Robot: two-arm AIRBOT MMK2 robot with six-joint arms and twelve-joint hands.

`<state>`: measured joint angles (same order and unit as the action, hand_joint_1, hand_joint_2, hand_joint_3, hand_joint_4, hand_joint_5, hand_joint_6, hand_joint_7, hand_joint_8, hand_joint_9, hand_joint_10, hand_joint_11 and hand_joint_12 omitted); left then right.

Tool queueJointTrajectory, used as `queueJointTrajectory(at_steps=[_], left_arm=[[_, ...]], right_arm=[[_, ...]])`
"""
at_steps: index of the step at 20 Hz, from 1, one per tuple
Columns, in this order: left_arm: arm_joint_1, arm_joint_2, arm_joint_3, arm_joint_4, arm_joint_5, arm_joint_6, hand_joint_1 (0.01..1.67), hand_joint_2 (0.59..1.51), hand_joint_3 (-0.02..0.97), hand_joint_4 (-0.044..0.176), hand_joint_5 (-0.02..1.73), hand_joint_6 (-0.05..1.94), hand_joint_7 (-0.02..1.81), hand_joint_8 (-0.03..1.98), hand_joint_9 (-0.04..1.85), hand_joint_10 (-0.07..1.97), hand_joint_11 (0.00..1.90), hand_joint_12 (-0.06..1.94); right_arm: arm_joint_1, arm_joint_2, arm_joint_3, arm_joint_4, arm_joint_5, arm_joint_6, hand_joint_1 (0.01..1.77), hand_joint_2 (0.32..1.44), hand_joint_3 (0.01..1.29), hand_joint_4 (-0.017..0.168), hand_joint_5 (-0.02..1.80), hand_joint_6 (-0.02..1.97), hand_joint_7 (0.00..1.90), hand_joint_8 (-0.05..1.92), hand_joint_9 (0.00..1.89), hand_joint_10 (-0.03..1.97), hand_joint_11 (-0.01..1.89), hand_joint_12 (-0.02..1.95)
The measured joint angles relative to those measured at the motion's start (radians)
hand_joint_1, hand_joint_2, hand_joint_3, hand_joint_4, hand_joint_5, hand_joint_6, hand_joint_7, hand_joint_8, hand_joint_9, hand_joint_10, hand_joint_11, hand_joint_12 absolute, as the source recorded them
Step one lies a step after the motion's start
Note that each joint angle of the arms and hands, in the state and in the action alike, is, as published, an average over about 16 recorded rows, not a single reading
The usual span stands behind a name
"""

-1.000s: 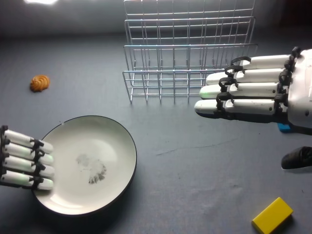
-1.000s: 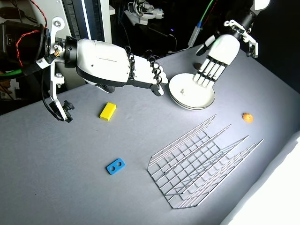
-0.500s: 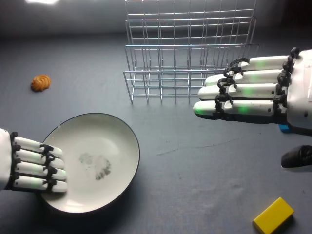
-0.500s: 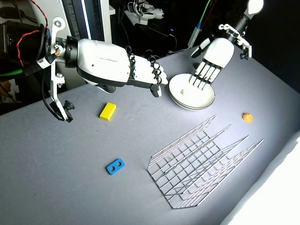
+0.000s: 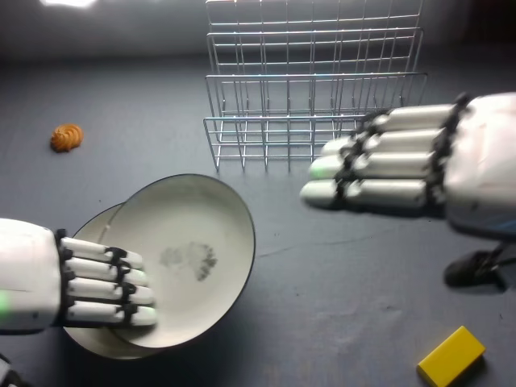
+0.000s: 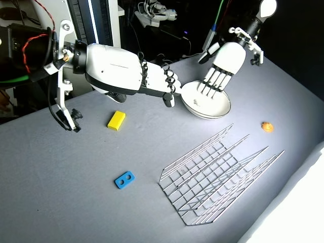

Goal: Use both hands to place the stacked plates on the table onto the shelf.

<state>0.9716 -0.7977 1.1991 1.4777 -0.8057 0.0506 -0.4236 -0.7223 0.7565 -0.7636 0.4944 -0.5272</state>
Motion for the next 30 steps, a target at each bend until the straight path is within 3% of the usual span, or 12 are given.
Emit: queueJointTrajectory(at_steps=[9,14,30], left_arm=[[-0.017,-0.019,-0.069,-0.086,0.056,0.000,0.01,1.147,0.016,-0.007,-0.01,-0.02,0.00,-0.02,0.02,0.01,0.02,-0.01],[-0.027,-0.023,-0.089,-0.110,0.080,-0.001,0.01,1.147,0.016,-0.007,-0.01,-0.03,-0.01,-0.02,0.02,0.01,0.02,-0.01],[-0.024,-0.025,-0.101,-0.128,0.097,-0.001,0.01,1.148,0.015,-0.007,-0.01,-0.03,0.00,-0.01,0.01,0.01,0.02,-0.01]], right_arm=[[0.010,-0.176,0.040,0.203,-0.061,-0.319,1.17,0.98,0.02,0.001,0.03,0.02,0.03,0.01,0.09,0.01,0.02,0.87],[0.010,-0.273,0.086,0.277,-0.063,-0.467,1.21,0.98,0.02,0.001,0.04,0.02,0.04,0.01,0.10,0.01,0.02,0.90],[-0.029,-0.511,0.261,0.368,-0.031,-0.651,1.27,0.97,0.02,0.001,0.19,0.02,0.23,0.02,0.25,0.03,0.02,1.13]])
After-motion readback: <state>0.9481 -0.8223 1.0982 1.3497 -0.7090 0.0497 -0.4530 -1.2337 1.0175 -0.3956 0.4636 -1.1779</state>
